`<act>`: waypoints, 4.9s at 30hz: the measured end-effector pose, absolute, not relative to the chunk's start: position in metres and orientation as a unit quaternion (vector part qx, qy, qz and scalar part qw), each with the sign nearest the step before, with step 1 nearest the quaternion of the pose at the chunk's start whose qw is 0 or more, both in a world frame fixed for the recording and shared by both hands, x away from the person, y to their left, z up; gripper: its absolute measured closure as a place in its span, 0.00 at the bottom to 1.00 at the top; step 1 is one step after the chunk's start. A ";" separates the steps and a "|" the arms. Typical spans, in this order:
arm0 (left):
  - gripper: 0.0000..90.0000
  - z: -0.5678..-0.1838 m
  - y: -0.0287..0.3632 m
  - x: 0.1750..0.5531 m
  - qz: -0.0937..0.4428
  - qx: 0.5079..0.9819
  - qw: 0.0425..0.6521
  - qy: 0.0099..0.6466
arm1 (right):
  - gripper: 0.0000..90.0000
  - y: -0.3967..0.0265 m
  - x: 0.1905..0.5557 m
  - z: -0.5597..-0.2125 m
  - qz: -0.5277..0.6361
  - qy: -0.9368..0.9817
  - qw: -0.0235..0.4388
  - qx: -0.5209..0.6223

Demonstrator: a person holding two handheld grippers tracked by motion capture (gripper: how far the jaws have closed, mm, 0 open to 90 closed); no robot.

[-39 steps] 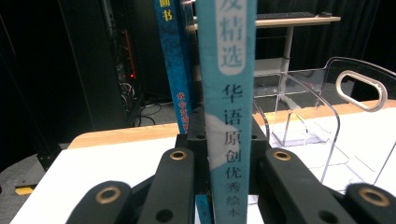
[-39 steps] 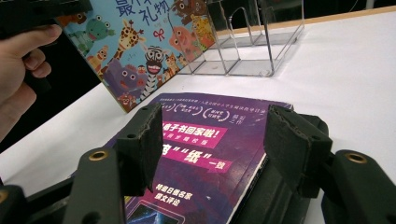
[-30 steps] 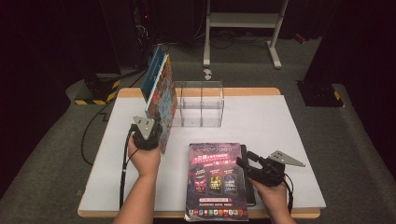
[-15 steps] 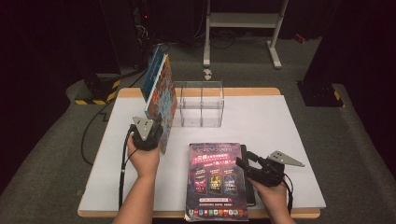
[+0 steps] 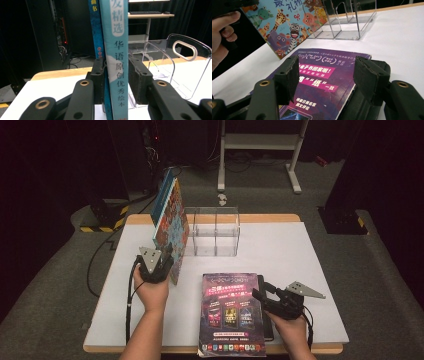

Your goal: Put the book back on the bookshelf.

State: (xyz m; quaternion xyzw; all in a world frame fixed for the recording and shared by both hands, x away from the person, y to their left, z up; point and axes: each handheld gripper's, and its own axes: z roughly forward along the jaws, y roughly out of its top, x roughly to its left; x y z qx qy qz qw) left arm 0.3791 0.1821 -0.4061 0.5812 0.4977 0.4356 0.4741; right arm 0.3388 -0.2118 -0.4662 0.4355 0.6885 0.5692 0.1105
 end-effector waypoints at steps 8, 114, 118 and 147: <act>0.72 -0.407 0.185 0.378 0.431 0.583 0.475 0.499 | 0.42 -0.212 0.339 -0.467 0.568 0.689 0.111 0.436; 0.18 -0.492 0.159 0.313 0.193 0.746 0.456 0.445 | 0.42 -0.201 0.339 -0.482 0.488 0.752 0.182 0.404; 0.21 -0.490 0.148 0.311 0.180 0.746 0.469 0.438 | 0.42 -0.198 0.338 -0.481 0.485 0.756 0.185 0.400; 0.23 -0.501 0.117 0.313 0.098 0.757 0.487 0.423 | 0.40 -0.194 0.318 -0.486 0.466 0.771 0.175 0.398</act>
